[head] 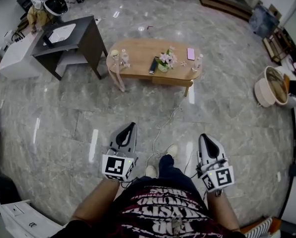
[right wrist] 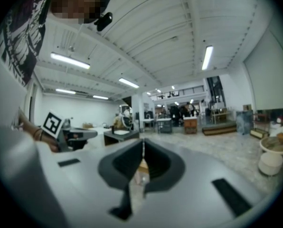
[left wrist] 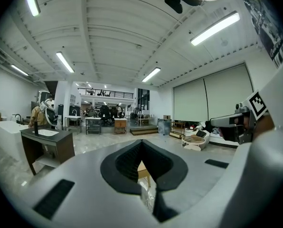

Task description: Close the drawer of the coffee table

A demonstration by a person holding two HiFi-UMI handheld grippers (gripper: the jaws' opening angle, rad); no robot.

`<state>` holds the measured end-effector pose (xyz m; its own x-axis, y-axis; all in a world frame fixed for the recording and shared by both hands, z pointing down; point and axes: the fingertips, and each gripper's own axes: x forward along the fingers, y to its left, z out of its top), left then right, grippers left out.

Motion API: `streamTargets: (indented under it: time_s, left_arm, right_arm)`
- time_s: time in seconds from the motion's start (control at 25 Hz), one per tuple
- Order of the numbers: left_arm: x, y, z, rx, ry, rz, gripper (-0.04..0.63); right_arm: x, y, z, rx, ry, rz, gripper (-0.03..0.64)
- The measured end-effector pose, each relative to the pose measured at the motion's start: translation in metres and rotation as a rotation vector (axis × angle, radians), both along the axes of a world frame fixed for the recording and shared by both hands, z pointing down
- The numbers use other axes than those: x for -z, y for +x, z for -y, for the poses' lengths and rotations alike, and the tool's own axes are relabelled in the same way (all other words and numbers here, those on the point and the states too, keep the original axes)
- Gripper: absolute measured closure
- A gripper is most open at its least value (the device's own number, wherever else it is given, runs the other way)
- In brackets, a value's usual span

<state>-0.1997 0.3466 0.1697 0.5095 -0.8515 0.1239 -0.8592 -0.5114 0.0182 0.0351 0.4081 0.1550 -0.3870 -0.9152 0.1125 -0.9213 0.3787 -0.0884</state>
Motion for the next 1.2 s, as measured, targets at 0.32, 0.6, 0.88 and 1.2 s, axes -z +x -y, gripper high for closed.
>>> streamTargets:
  time_s: [0.32, 0.6, 0.88, 1.2]
  left_arm:
    - [-0.004, 0.023, 0.042, 0.008, -0.024, 0.007, 0.572]
    - [-0.006, 0.05, 0.092, 0.015, -0.027, 0.02, 0.572]
    - [0.002, 0.077, 0.14, 0.033, -0.025, 0.049, 0.572]
    - [0.019, 0.092, 0.172, 0.115, 0.017, 0.043, 0.572]
  right_arm:
    - [-0.003, 0.021, 0.046, 0.019, -0.014, 0.012, 0.581]
    - [-0.007, 0.055, 0.096, 0.015, -0.017, 0.028, 0.581]
    - [-0.002, 0.089, 0.147, 0.03, 0.007, 0.06, 0.581]
    - [0.003, 0.123, 0.187, 0.064, 0.032, 0.073, 0.581]
